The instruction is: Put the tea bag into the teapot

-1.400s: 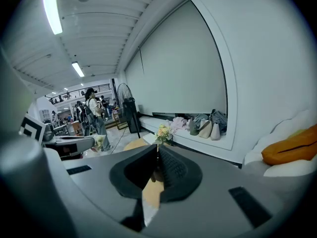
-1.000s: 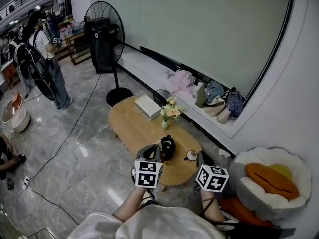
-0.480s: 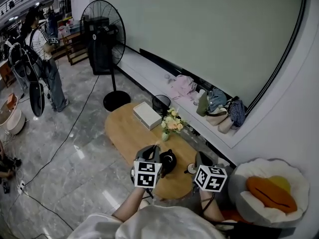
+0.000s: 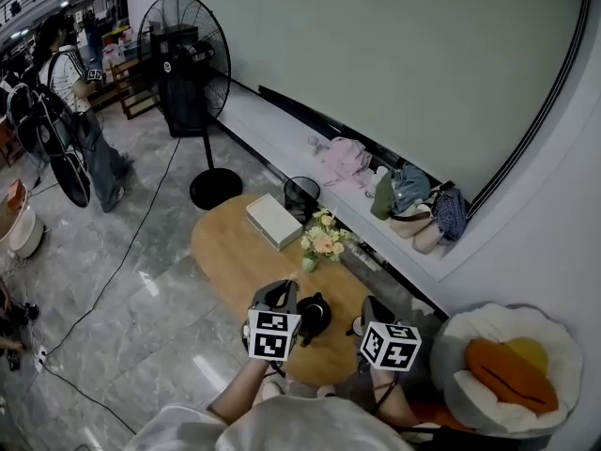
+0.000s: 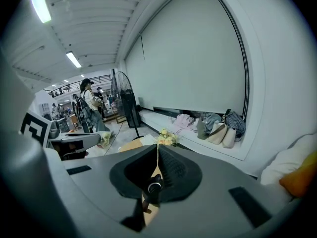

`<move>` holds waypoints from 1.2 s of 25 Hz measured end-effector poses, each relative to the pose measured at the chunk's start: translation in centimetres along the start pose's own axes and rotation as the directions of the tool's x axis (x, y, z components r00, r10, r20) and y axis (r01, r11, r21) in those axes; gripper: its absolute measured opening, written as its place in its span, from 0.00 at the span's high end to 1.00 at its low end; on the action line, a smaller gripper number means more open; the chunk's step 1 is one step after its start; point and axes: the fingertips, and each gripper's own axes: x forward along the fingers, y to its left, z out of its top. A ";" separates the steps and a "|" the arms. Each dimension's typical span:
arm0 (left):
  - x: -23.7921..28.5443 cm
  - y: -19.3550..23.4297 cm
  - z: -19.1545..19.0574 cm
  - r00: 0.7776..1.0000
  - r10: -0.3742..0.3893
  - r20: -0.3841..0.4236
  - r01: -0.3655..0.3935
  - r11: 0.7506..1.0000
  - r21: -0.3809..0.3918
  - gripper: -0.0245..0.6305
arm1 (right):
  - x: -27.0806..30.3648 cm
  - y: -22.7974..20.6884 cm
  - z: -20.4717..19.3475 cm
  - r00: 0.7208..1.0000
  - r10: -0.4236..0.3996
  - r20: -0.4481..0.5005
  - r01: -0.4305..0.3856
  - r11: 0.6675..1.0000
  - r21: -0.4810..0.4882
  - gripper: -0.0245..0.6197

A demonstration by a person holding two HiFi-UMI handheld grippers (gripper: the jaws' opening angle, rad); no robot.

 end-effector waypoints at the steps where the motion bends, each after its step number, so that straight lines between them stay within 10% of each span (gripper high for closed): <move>1: 0.2 0.0 0.1 1.000 0.008 0.000 -0.008 1.000 0.000 0.94 | 0.3 -0.2 0.0 1.000 0.006 -0.006 -0.006 1.000 -0.002 0.91; 15: 0.6 -1.1 0.3 0.994 0.111 -0.005 -0.111 0.993 -0.043 0.94 | 3.1 -1.3 3.0 0.993 0.117 -0.010 -0.118 0.989 -0.086 0.91; 30: 1.0 -2.7 -9.0 0.975 0.118 -0.190 -0.139 0.985 -0.105 0.94 | 5.9 -3.0 -5.6 0.974 0.130 -0.186 -0.139 0.990 -0.032 0.91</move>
